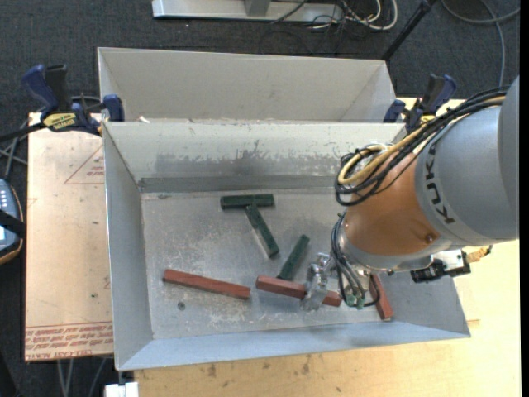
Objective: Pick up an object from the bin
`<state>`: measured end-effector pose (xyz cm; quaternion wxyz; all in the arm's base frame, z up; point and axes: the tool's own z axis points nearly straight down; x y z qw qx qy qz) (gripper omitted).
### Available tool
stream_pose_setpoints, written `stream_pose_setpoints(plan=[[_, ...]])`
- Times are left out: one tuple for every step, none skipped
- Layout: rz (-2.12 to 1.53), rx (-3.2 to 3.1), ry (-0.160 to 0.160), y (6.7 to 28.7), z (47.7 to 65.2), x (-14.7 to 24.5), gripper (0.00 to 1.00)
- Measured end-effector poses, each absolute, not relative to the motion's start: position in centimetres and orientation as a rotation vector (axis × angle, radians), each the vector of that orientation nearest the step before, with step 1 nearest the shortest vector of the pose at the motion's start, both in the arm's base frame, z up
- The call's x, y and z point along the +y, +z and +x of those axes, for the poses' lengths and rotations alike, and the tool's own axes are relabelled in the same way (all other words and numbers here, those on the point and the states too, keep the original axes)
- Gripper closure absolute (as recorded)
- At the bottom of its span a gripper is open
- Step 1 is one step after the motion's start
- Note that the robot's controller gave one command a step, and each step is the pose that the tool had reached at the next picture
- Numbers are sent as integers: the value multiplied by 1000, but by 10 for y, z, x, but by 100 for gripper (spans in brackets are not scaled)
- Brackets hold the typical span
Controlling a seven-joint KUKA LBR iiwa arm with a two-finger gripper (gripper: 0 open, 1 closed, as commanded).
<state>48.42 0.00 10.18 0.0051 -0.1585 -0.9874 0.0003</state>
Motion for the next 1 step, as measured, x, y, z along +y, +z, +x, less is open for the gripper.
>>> stream_pose_setpoints(plan=[[-496,-3101,-1,125,486,0,100]])
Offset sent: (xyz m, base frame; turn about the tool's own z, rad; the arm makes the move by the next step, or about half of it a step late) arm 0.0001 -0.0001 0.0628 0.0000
